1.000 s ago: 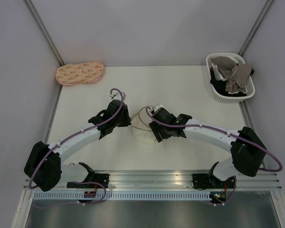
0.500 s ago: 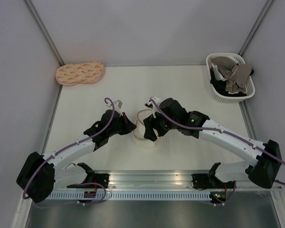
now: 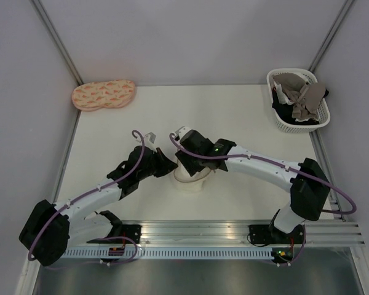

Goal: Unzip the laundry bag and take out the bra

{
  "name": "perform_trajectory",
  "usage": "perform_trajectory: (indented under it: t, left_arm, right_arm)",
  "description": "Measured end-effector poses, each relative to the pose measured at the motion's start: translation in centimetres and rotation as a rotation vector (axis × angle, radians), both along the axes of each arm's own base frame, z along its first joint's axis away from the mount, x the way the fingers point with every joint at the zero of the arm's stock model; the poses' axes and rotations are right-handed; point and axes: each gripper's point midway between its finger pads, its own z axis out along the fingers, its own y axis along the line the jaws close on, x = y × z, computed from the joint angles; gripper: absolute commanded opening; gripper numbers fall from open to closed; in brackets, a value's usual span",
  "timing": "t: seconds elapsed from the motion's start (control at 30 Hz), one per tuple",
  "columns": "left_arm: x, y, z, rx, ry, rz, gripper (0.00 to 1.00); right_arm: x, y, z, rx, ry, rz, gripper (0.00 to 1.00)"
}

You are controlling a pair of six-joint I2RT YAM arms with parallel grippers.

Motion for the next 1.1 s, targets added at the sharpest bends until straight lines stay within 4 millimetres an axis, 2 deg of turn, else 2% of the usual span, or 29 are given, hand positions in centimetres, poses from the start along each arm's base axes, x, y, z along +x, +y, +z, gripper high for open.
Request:
perform_trajectory:
  t: [0.03, 0.07, 0.13, 0.17, 0.27, 0.43, 0.47, 0.5, 0.53, 0.57, 0.6, 0.7, 0.8, 0.97, 1.1]
  left_arm:
    - [0.0, 0.0, 0.2, -0.003, -0.003, 0.000, 0.02]
    - [0.0, 0.0, 0.2, -0.006, -0.005, 0.001, 0.02]
    - [0.0, 0.0, 0.4, -0.010, -0.009, 0.002, 0.02]
    - [0.0, 0.0, 0.5, -0.012, -0.010, 0.002, 0.02]
    - [-0.1, 0.1, 0.6, -0.017, -0.012, 0.004, 0.02]
    - [-0.4, 0.4, 0.9, -0.028, -0.020, 0.011, 0.02]
    - [-0.4, 0.5, 1.1, -0.031, -0.024, 0.016, 0.02]
    - [-0.5, 0.5, 1.3, -0.036, -0.029, 0.020, 0.02]
    - [-0.4, 0.7, 1.4, -0.039, -0.033, 0.027, 0.02]
    - [-0.5, 0.7, 1.5, -0.043, -0.035, 0.032, 0.02]
    - [-0.5, 0.8, 1.6, -0.047, -0.037, 0.037, 0.02]
    - [-0.7, 1.0, 1.7, -0.054, -0.031, 0.044, 0.02]
    - [-0.9, 1.2, 1.7, -0.064, -0.026, 0.052, 0.02]
    - [-1.3, 1.4, 1.1, -0.075, -0.001, 0.065, 0.02]
    - [-1.9, 1.8, -0.4, -0.063, 0.035, 0.073, 0.02]
  right_arm:
    - [0.4, -0.1, -0.4, -0.025, -0.009, -0.012, 0.51]
    - [1.0, -0.1, -0.6, -0.043, -0.021, -0.024, 0.34]
    - [2.1, -0.2, -0.9, -0.076, -0.053, -0.058, 0.15]
    - [2.6, -0.3, -0.9, -0.093, -0.071, -0.082, 0.00]
    - [4.2, -1.3, -0.6, -0.132, -0.135, -0.177, 0.00]
    - [5.4, -3.8, 1.0, -0.104, -0.216, -0.384, 0.00]
    - [5.3, -4.5, 1.4, -0.087, -0.226, -0.431, 0.02]
    - [5.1, -5.5, 2.1, -0.057, -0.240, -0.495, 0.09]
    - [4.8, -6.4, 2.7, -0.013, -0.247, -0.560, 0.24]
    - [4.3, -7.4, 3.3, 0.036, -0.246, -0.624, 0.53]
    - [3.8, -8.2, 3.9, 0.093, -0.242, -0.677, 0.63]
    - [1.8, -10.1, 4.6, 0.221, -0.211, -0.774, 0.69]
    - [-0.1, -10.8, 5.0, 0.304, -0.179, -0.829, 0.73]
    - [-3.0, -8.7, 6.5, 0.395, -0.130, -0.751, 0.66]
    - [-3.6, -6.3, 6.6, 0.425, -0.087, -0.649, 0.63]
